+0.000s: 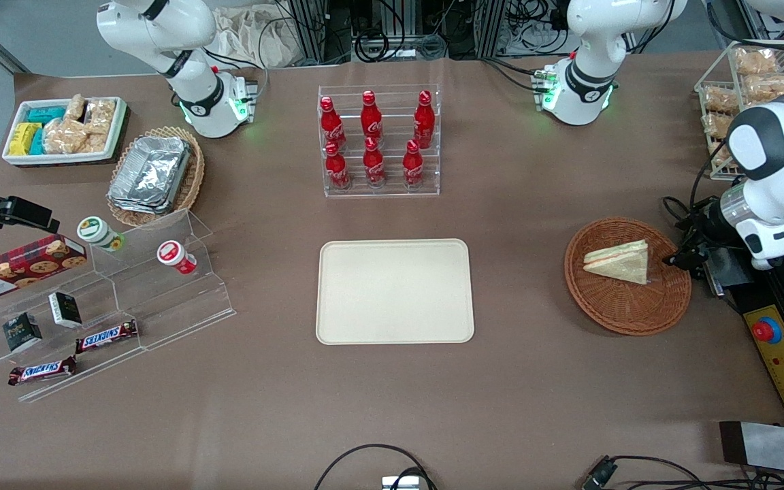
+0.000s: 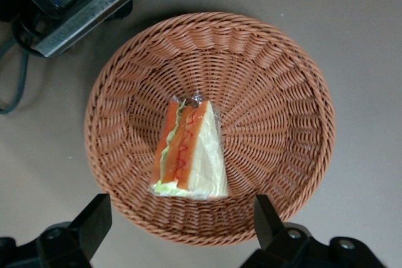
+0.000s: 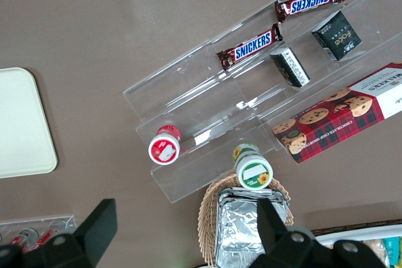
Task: Place sandwich from basket to tray
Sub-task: 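Lower the open left gripper onto the sandwich's upright edge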
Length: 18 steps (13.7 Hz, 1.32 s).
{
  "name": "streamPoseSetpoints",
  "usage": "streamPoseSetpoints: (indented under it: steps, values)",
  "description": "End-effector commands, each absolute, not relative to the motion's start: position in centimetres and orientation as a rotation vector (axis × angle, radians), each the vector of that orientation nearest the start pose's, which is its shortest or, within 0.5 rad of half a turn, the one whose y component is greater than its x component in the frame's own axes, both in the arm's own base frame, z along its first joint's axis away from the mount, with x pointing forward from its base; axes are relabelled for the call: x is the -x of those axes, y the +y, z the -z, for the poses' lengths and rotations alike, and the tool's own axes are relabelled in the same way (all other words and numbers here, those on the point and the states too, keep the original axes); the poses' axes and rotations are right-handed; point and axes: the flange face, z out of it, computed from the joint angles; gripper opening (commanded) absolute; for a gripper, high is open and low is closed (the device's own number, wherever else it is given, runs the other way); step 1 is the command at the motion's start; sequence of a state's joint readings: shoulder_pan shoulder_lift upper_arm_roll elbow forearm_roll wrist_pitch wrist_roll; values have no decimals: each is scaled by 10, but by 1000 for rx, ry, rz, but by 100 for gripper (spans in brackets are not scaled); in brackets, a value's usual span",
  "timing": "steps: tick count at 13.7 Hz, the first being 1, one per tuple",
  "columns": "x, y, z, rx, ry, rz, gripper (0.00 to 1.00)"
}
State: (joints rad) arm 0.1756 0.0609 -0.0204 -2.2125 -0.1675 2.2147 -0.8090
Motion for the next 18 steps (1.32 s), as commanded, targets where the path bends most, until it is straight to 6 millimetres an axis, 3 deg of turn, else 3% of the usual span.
streamPoseSetpoints:
  steps: [1,5,11,16,18]
  values:
    - [-522,76,-327,2763,-1740,-143,100]
    - [-523,75,-303,2749,-1816,-152,100]
    - [-503,73,-265,2717,-1868,-117,100]
    - [-495,68,-251,2713,-1868,-98,100]
    - [-498,56,-246,2727,-1865,-92,100]
